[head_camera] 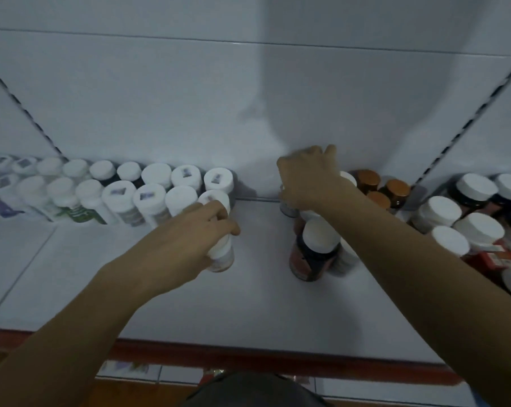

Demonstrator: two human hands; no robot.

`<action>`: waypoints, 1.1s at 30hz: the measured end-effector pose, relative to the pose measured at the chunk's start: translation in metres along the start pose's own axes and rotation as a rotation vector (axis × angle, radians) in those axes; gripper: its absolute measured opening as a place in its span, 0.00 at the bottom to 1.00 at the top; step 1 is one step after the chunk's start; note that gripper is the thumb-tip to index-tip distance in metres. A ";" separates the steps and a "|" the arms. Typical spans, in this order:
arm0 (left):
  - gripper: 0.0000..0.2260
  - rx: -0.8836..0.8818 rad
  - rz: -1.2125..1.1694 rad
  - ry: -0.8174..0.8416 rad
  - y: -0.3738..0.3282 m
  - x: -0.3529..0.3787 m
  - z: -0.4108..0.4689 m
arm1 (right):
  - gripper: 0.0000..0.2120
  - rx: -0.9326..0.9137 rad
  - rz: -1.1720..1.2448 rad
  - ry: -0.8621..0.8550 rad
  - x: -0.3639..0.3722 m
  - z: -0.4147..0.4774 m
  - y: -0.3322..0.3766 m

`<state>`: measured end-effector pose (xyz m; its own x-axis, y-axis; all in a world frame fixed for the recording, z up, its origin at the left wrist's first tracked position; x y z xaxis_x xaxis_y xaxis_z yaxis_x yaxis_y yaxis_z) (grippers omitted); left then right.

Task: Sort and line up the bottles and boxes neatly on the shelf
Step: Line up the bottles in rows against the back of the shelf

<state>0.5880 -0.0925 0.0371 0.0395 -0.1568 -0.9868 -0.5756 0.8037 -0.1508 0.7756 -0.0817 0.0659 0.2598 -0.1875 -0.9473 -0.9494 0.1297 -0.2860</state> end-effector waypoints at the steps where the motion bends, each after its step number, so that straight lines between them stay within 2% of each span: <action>1: 0.27 0.035 -0.014 -0.012 0.002 0.001 -0.001 | 0.11 0.005 -0.016 -0.010 0.000 0.003 0.004; 6: 0.27 0.162 -0.010 -0.155 0.003 -0.009 0.000 | 0.21 -0.121 0.147 -0.152 -0.017 0.011 0.034; 11: 0.25 0.275 -0.011 -0.183 -0.008 -0.007 0.002 | 0.17 -0.172 0.296 -0.211 -0.017 0.025 0.067; 16: 0.25 0.370 -0.002 -0.204 -0.014 -0.008 0.010 | 0.19 -0.161 0.567 -0.218 -0.019 0.005 0.035; 19: 0.24 0.374 0.020 -0.243 -0.017 -0.011 0.026 | 0.15 -0.036 0.625 -0.431 -0.036 -0.036 -0.010; 23: 0.24 0.328 0.037 -0.268 -0.019 -0.012 0.047 | 0.05 0.223 0.786 -0.730 -0.043 -0.122 -0.051; 25: 0.24 0.281 0.007 -0.247 -0.011 -0.012 0.055 | 0.05 0.350 0.839 -0.845 -0.033 -0.157 -0.063; 27: 0.25 0.252 -0.010 -0.216 -0.003 -0.011 0.061 | 0.06 0.409 0.846 -0.808 -0.014 -0.172 -0.068; 30: 0.25 0.223 0.000 -0.178 -0.003 -0.008 0.065 | 0.07 0.388 0.782 -0.559 0.020 -0.166 -0.065; 33: 0.27 0.147 0.034 -0.065 -0.008 -0.005 0.075 | 0.10 0.365 0.718 -0.420 0.043 -0.162 -0.062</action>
<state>0.6534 -0.0555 0.0394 0.0775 -0.0949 -0.9925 -0.4522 0.8838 -0.1198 0.8172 -0.2559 0.0664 -0.2618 0.4188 -0.8695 -0.8115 0.3922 0.4332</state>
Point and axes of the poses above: each hand's wrist, its own z-axis towards the middle knuckle, its own x-axis out of the palm, y = z × x, the point moved 9 cm from there along z, towards the middle knuckle, and after that the axes turned 9 degrees about -x, right-handed, at the moved point
